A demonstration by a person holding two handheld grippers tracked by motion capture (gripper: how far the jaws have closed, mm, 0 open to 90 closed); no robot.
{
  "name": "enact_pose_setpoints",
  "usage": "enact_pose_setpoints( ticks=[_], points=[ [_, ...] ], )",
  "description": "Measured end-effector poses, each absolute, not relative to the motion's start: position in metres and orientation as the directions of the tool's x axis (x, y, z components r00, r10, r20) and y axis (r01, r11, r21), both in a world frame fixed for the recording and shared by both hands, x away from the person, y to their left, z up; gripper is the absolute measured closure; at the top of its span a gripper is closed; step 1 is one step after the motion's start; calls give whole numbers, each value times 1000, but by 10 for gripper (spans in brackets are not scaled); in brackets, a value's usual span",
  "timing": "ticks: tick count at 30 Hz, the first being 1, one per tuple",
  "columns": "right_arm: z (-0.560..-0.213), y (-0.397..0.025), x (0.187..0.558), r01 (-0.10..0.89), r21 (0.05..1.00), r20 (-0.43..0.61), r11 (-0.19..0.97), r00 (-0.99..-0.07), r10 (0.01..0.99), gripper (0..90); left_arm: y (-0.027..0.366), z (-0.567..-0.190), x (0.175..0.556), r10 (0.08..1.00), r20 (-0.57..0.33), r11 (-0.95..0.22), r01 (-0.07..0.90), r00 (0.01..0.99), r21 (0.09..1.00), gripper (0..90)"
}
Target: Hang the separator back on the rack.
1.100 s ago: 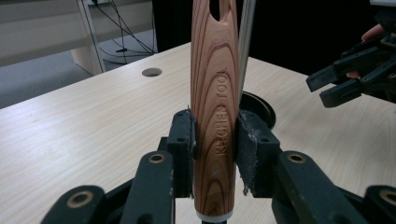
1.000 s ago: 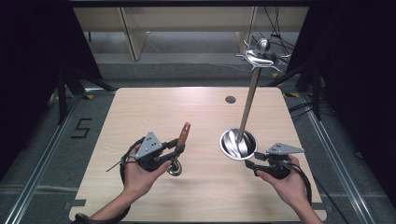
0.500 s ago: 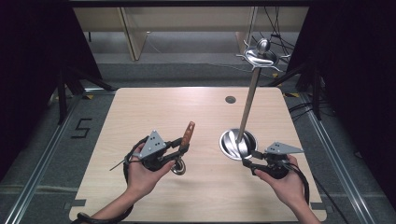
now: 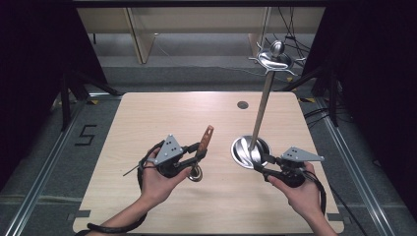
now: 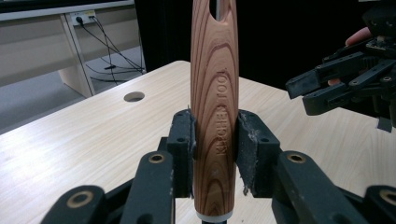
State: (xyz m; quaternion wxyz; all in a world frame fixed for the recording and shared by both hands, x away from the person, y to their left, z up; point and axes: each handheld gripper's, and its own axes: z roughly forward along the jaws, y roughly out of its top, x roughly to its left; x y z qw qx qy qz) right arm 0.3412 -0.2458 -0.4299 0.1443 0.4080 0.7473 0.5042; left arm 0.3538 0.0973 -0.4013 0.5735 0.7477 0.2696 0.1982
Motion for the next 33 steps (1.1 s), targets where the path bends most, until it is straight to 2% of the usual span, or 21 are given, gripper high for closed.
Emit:
enact_pose_setpoints(
  ticks=[2, 4, 9, 13, 14, 21, 23, 24, 26, 28, 33],
  points=[
    [-427, -248, 342, 434, 881, 153, 187, -637, 756, 499, 94, -400, 354, 630, -10, -199, 174, 777, 964, 678],
    [-423, -245, 339, 451, 880, 192, 150, -627, 755, 504, 89, -399, 355, 628, -10, -193, 168, 778, 967, 677],
    [-416, -244, 340, 398, 908, 176, 134, -650, 739, 531, 79, -397, 357, 622, -1, -203, 163, 783, 966, 677],
    [-407, -241, 335, 430, 900, 245, 74, -639, 729, 565, 73, -396, 357, 616, 1, -201, 156, 788, 967, 677],
    [-405, -242, 337, 387, 917, 202, 91, -651, 732, 570, 72, -396, 358, 618, 0, -197, 156, 786, 968, 677],
    [-388, -233, 337, 378, 926, 270, -7, -651, 709, 626, 65, -394, 359, 623, 8, -195, 145, 782, 970, 677],
    [-385, -232, 338, 353, 936, 256, -8, -663, 703, 634, 62, -393, 359, 625, 6, -191, 146, 780, 971, 677],
    [-382, -229, 337, 372, 928, 293, -40, -656, 696, 641, 61, -393, 360, 623, 9, -193, 142, 782, 971, 677],
    [-377, -224, 340, 335, 941, 269, -39, -675, 687, 646, 58, -392, 360, 624, 10, -190, 139, 782, 972, 677],
    [-372, -217, 339, 362, 931, 300, -51, -677, 672, 650, 56, -390, 359, 623, 13, -192, 137, 782, 972, 677],
    [-366, -201, 344, 329, 944, 270, -33, -710, 651, 657, 48, -388, 358, 623, 21, -193, 128, 782, 973, 677]
  ],
)
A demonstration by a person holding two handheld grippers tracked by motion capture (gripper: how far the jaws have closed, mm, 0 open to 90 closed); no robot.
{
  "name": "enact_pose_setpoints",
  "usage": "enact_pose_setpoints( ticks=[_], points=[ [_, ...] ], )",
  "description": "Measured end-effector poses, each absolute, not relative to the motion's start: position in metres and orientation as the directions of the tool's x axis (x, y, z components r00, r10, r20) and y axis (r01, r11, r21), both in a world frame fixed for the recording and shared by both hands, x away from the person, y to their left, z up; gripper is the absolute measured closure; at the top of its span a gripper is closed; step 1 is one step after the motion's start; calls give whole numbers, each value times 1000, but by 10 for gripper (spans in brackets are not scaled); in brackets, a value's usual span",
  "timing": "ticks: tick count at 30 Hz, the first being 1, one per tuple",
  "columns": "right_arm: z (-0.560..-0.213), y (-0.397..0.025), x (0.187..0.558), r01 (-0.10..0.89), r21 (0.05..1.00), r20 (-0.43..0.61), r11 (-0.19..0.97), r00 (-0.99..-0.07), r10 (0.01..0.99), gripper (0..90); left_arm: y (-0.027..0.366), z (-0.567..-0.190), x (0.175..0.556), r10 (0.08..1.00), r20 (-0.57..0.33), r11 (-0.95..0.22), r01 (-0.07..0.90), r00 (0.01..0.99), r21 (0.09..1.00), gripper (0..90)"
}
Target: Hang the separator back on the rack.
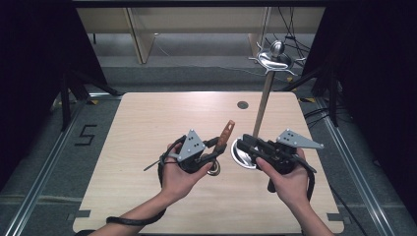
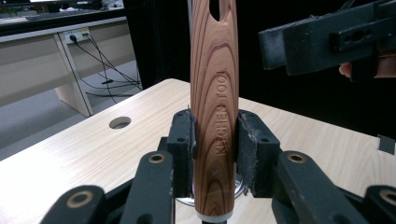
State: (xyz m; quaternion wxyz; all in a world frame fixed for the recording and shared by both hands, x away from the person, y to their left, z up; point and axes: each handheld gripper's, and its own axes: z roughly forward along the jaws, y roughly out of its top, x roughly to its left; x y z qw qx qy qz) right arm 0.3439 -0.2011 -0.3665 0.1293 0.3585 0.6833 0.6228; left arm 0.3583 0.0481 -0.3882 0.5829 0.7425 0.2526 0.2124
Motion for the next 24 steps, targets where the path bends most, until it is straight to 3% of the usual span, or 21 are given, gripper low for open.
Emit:
enact_pose_setpoints(
  ticks=[24],
  points=[
    [-363, -182, 356, 329, 943, 276, -49, -692, 667, 675, 28, -387, 359, 610, 37, -209, 115, 791, 971, 677]
  ],
)
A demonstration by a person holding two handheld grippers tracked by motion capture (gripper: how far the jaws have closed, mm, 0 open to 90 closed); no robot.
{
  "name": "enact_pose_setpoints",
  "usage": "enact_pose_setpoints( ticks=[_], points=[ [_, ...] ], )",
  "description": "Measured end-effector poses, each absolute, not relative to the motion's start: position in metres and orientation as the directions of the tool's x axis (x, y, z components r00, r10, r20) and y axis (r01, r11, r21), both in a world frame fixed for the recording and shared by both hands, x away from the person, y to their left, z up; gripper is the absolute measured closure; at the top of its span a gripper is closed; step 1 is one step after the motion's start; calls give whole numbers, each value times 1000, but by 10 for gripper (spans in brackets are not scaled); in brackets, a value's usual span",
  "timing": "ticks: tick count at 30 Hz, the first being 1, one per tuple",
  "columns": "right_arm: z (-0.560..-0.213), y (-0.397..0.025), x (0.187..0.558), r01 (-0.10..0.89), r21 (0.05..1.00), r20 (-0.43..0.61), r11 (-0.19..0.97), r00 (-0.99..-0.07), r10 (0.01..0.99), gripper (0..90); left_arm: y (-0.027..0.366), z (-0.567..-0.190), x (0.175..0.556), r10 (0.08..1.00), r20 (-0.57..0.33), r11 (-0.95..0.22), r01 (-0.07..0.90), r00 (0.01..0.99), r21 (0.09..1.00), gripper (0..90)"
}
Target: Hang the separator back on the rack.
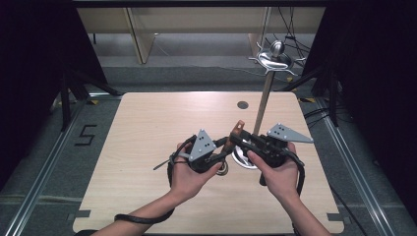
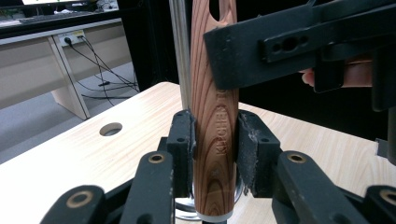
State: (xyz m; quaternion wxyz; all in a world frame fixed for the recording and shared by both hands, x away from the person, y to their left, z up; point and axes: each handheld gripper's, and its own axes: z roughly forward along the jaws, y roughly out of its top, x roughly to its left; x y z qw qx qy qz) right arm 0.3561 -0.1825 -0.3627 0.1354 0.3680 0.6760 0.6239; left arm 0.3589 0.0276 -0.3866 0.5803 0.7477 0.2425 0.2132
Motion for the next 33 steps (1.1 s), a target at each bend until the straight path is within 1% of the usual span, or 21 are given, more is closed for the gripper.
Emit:
enact_pose_setpoints(
  ticks=[1, 2, 5, 7, 12, 13, 14, 16, 17, 21, 23, 26, 27, 28, 29, 31, 32, 33],
  points=[
    [-363, -182, 356, 329, 943, 276, -49, -692, 667, 675, 27, -386, 359, 610, 39, -210, 113, 792, 971, 677],
    [-363, -183, 358, 307, 951, 255, -40, -702, 665, 681, 26, -386, 359, 610, 40, -210, 113, 792, 971, 676],
    [-363, -184, 359, 301, 953, 243, -32, -697, 674, 702, 25, -386, 358, 611, 40, -207, 110, 791, 972, 676],
    [-363, -184, 357, 322, 946, 264, -40, -692, 672, 704, 24, -385, 358, 611, 42, -206, 108, 791, 973, 676],
    [-363, -184, 357, 316, 947, 266, -49, -693, 670, 716, 21, -384, 357, 608, 47, -206, 100, 793, 973, 676],
    [-362, -184, 356, 331, 942, 280, -55, -683, 674, 719, 21, -384, 357, 609, 48, -206, 100, 792, 974, 676],
    [-362, -185, 357, 319, 946, 268, -50, -691, 672, 722, 20, -384, 357, 610, 48, -204, 97, 791, 974, 676],
    [-362, -185, 356, 332, 942, 283, -57, -687, 669, 728, 20, -384, 357, 610, 48, -203, 98, 791, 974, 675],
    [-362, -185, 357, 312, 949, 262, -48, -693, 671, 732, 20, -384, 357, 611, 45, -201, 100, 790, 974, 675],
    [-361, -185, 355, 327, 944, 274, -48, -692, 668, 741, 19, -384, 357, 612, 42, -198, 102, 790, 975, 675],
    [-361, -185, 357, 285, 958, 231, -31, -704, 672, 743, 19, -383, 357, 609, 44, -199, 99, 792, 975, 674],
    [-360, -185, 356, 287, 958, 227, -22, -704, 673, 744, 18, -382, 357, 606, 44, -206, 103, 795, 973, 672],
    [-359, -185, 356, 277, 961, 209, -10, -702, 681, 745, 18, -382, 358, 600, 47, -215, 104, 799, 971, 670],
    [-359, -185, 356, 275, 961, 199, 5, -706, 680, 745, 18, -381, 359, 593, 52, -236, 112, 804, 965, 659],
    [-358, -184, 355, 282, 959, 203, 6, -703, 681, 745, 19, -381, 361, 587, 57, -256, 119, 808, 959, 620],
    [-357, -186, 357, 262, 964, 162, 43, -709, 686, 745, 23, -383, 364, 577, 50, -274, 136, 816, 952, 557],
    [-355, -187, 356, 247, 967, 135, 60, -698, 703, 745, 26, -384, 365, 573, 47, -282, 142, 818, 949, 533],
    [-354, -188, 356, 245, 967, 129, 66, -699, 703, 744, 31, -386, 367, 573, 57, -300, 144, 818, 943, 506]
  ],
)
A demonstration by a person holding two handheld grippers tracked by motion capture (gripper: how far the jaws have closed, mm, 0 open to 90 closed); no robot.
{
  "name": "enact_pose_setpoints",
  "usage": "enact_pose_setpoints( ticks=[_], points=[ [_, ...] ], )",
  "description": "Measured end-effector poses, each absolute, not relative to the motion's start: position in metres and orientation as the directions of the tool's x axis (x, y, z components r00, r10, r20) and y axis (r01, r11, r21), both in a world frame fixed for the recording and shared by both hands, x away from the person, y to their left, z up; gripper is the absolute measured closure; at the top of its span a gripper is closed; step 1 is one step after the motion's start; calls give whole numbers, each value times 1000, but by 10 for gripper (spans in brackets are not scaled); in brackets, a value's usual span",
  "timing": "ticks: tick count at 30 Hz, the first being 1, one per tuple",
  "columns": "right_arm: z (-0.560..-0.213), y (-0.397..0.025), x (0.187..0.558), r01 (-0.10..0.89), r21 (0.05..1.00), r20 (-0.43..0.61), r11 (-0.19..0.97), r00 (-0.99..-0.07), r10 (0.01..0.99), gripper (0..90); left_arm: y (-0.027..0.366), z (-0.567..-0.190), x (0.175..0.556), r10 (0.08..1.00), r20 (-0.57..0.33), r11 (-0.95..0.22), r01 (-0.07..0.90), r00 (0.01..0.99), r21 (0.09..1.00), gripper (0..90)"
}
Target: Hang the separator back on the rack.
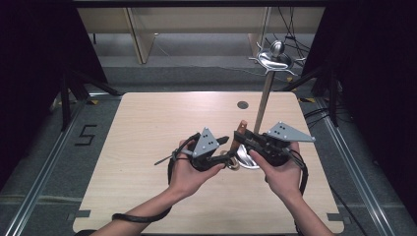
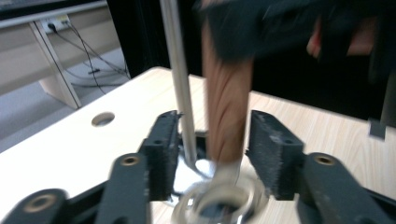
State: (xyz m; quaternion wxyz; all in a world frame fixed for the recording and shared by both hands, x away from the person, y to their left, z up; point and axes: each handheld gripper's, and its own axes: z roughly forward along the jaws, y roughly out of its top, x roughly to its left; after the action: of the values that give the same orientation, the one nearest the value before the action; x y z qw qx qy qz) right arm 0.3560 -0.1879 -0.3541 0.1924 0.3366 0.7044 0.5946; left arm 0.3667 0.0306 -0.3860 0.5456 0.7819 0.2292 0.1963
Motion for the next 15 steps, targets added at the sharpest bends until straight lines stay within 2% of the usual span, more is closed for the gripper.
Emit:
enact_pose_setpoints(
  ticks=[1, 5, 8, 10, 15],
  points=[
    [-352, -190, 357, 240, 968, 119, 73, -695, 709, 745, 36, -388, 368, 574, 58, -308, 149, 817, 940, 475],
    [-349, -195, 357, 245, 965, 102, 96, -684, 722, 745, 61, -395, 371, 603, 40, -319, 194, 797, 928, 456],
    [-348, -199, 360, 210, 971, 66, 113, -691, 720, 744, 83, -401, 372, 630, 39, -331, 223, 776, 917, 448],
    [-347, -200, 360, 248, 962, 95, 116, -699, 708, 744, 100, -407, 373, 652, 39, -339, 245, 758, 908, 444],
    [-342, -203, 362, 239, 960, 68, 147, -707, 704, 744, 142, -421, 374, 713, 20, -326, 306, 701, 895, 441]
  ],
)
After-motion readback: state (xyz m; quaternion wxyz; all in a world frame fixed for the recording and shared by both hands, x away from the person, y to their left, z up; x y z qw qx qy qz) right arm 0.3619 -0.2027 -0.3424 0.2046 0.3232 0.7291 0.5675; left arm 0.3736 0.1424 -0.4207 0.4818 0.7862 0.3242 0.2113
